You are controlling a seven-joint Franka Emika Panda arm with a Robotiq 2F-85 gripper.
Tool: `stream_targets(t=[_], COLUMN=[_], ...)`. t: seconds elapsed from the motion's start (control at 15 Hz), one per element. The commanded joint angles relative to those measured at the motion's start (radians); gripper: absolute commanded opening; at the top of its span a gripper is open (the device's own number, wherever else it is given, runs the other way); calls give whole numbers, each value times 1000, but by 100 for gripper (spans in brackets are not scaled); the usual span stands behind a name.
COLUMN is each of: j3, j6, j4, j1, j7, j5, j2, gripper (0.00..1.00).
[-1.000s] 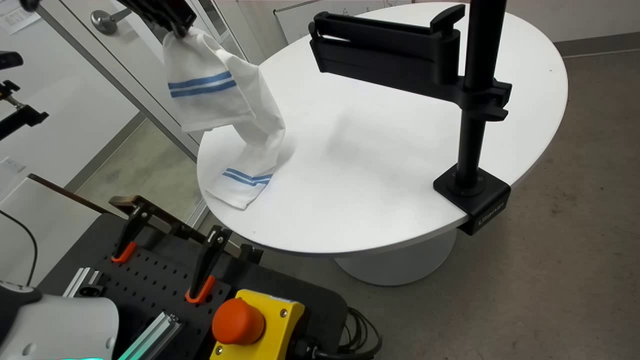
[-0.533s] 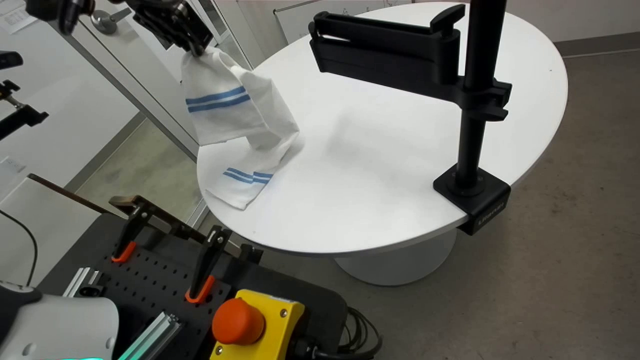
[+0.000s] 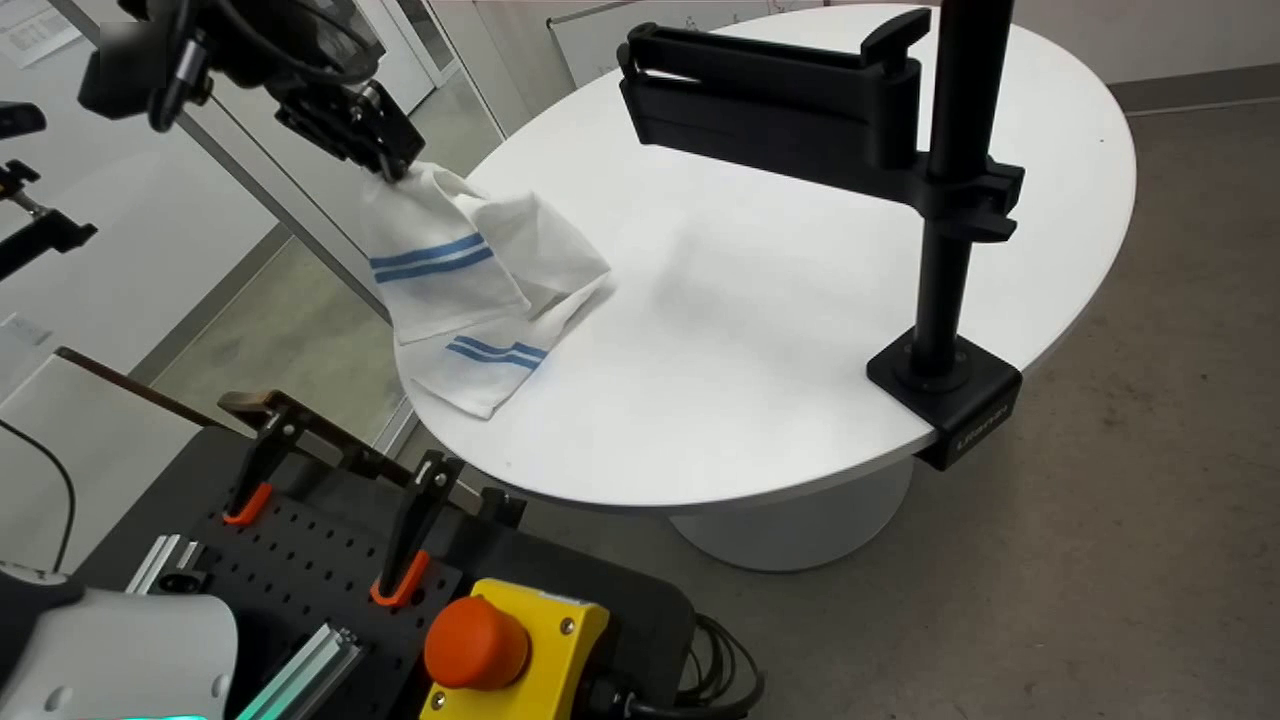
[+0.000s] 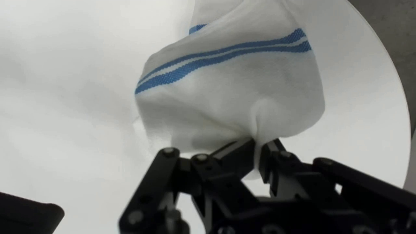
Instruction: Take the white cloth from the black hanger and place it on the table
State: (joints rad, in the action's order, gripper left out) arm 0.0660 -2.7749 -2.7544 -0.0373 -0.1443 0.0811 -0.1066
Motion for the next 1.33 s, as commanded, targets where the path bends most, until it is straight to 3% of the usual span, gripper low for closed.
stream_targets(t=[0.0,0.07,0.13,0.47,0.73,0.8,1.07,1.27], j3=[2,0,-3,-23,-24,-23,-24,-41], j6=[8,15,21,42,48,46,106,259], j4=[0,-1,-2,-6,-6,-5,3,32], j1=[-5,-8,-9,-5,12,17,69,106], j7=[-70,-87,-106,-170,-142,-124,11,62], j5=[83,108,131,194,121,82,-248,-438], j2=[37,44,52,72,55,47,-33,-137], gripper=[2,14,32,67,96,99,100,100])
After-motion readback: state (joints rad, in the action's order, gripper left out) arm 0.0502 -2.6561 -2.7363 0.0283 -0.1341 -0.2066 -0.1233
